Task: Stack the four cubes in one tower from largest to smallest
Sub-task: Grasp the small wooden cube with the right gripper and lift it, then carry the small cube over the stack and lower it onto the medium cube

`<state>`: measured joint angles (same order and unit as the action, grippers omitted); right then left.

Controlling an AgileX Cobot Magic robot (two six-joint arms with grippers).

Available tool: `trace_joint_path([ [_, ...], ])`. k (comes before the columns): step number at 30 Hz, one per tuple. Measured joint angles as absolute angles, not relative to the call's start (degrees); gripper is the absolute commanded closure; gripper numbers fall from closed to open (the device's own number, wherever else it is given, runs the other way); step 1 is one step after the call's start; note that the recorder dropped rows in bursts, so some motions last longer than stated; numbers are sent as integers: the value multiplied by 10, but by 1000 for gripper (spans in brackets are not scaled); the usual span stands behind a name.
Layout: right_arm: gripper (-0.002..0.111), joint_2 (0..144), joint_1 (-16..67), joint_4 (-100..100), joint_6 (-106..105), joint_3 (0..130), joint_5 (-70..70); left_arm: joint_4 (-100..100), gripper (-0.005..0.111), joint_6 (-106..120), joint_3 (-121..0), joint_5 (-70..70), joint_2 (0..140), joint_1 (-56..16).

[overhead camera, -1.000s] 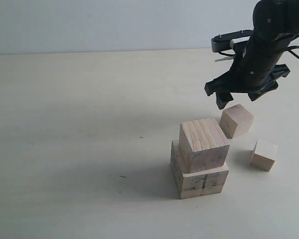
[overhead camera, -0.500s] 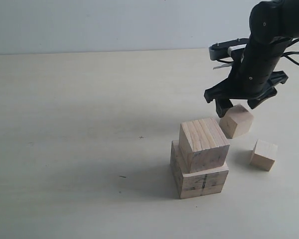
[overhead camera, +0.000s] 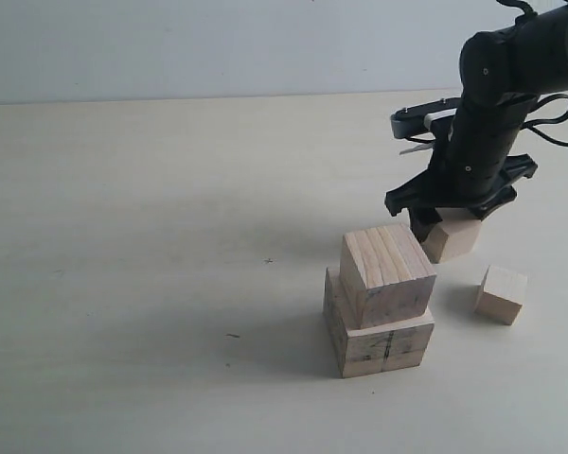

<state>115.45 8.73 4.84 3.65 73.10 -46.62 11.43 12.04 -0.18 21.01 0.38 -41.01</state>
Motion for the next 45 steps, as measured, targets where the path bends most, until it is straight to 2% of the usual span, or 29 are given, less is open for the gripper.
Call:
trace_joint_path([
  [5, 82, 1155, 87, 48, 36, 731, -466, 114, 107, 120, -2, 210, 4, -410],
  [7, 90, 1151, 87, 46, 36, 731, -472, 114, 107, 120, -2, 210, 4, -410],
  [14, 107, 1064, 87, 3, 36, 731, -526, 114, 107, 120, -2, 210, 4, -410],
  [22, 107, 928, 90, -74, -16, 731, -674, 114, 107, 120, -2, 210, 4, -410],
  [27, 107, 852, 109, -99, -27, 731, -697, 114, 107, 120, -2, 210, 4, -410],
  [37, 107, 826, 182, -166, -17, 731, -701, 114, 107, 120, -2, 210, 4, -410],
  [45, 108, 826, 224, -101, 43, 730, -702, 114, 107, 120, -2, 210, 4, -410],
])
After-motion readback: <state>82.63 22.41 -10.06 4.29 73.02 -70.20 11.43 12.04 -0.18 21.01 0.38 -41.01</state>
